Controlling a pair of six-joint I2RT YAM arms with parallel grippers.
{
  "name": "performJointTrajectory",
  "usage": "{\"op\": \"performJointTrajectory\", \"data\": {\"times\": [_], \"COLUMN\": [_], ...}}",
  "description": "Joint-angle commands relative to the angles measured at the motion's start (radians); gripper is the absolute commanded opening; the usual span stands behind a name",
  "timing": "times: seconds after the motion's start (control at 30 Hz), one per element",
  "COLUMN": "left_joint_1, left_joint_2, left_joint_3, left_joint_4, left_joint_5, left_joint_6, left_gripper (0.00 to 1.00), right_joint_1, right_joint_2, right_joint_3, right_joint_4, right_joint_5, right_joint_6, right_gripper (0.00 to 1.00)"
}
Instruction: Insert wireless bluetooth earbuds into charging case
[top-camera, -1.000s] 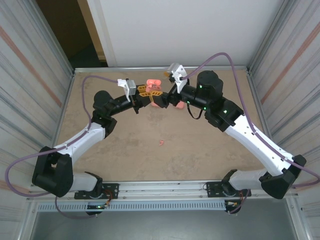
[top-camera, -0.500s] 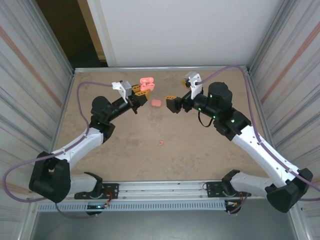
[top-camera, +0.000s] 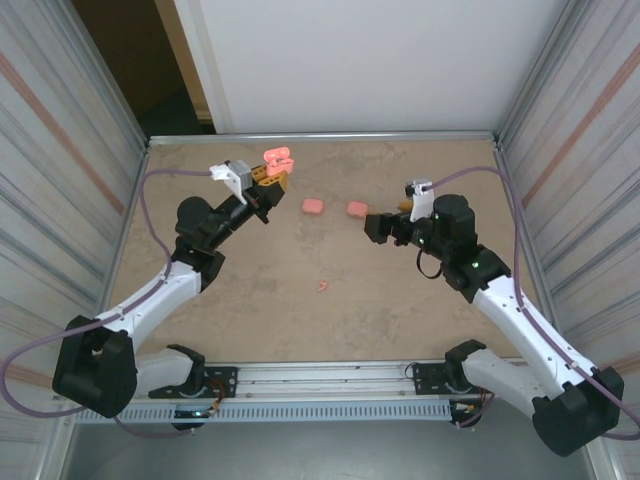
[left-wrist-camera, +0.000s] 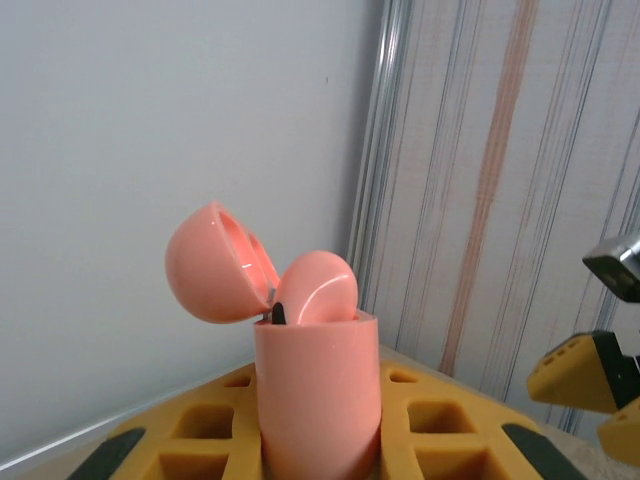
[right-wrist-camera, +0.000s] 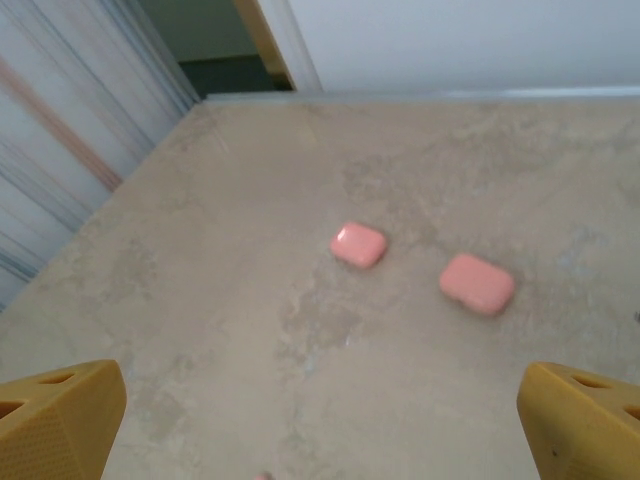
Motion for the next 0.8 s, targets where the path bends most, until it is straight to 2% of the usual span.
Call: {"op": "performJointTrajectory", "data": {"times": [0.0,0.17,0.33,0.77], "left_joint_1": [0.008,0.008,0.008,0.009], "left_joint_2": [-0.033,-0.057,-0.077,-0.097], "left_joint_3": [-0.001,-0.007,-0.025,-0.044], "left_joint_4": [-0.006,-0.028,-0.031,-0.041], "left_joint_5": [-0.03,-0.048,-0.066,-0.09], "left_joint_6": [-0.03,-0.056,-0.063,-0.052], "left_gripper": [0.0,0.0,0.0,0.0], "right_joint_1": [-0.005,0.0,0.049,0.194], "right_joint_2": [-0.016,0.011,0.073,0.201], "right_joint_3": [-0.043,-0.086,-0.081,-0.063], "right_joint_4": [-0.035,-0.021,-0.044,-0.062], "right_joint_5": [-0.029,-0.053,-0.048,0.062], "right_joint_6": [0.077,0.13,0.132,0.12], "right_gripper": [0.99,0.99,0.99,0.99]}}
